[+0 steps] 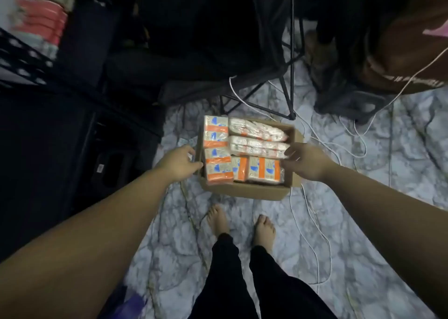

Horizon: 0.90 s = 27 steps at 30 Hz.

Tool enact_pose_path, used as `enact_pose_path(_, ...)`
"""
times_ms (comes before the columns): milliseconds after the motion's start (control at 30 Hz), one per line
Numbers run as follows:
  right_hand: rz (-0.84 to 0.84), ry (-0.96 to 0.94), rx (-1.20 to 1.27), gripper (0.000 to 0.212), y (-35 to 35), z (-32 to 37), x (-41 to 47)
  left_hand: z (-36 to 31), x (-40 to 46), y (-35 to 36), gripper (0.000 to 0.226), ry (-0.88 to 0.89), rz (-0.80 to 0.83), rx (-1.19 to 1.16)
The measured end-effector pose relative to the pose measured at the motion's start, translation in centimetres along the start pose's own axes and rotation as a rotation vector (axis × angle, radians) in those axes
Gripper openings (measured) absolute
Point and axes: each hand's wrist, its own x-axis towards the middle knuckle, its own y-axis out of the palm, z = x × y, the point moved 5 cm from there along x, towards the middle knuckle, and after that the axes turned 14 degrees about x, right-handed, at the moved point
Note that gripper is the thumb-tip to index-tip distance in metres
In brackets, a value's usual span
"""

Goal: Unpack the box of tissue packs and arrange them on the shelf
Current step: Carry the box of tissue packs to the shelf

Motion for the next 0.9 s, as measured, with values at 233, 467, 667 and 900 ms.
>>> enact_pose_path(233, -0.169, 0.191, 0.216, 0.028, 3.0, -5.8, 5.5, 4.4, 9.0, 5.7, 0.059, -0.135, 0.002, -0.223)
enact_pose_path(467, -0.363, 0.319, 0.273, 0.068, 6.3, -11.9, 11.7, 6.0, 16.0, 11.5, 0.044, -0.103, -0.062, -0.225)
enact_pose_path(667, -0.46, 0.374, 0.337, 0.075, 8.0, -14.4, 15.9, 6.3, 20.0, 14.5, 0.05, -0.124, -0.064, -0.343)
enact_pose_path(900, -0.5, 0.409, 0.302, 0.07, 8.2, -16.7, 17.7, 7.1, 21.9, 15.4, 0.058, -0.096, -0.071, -0.359)
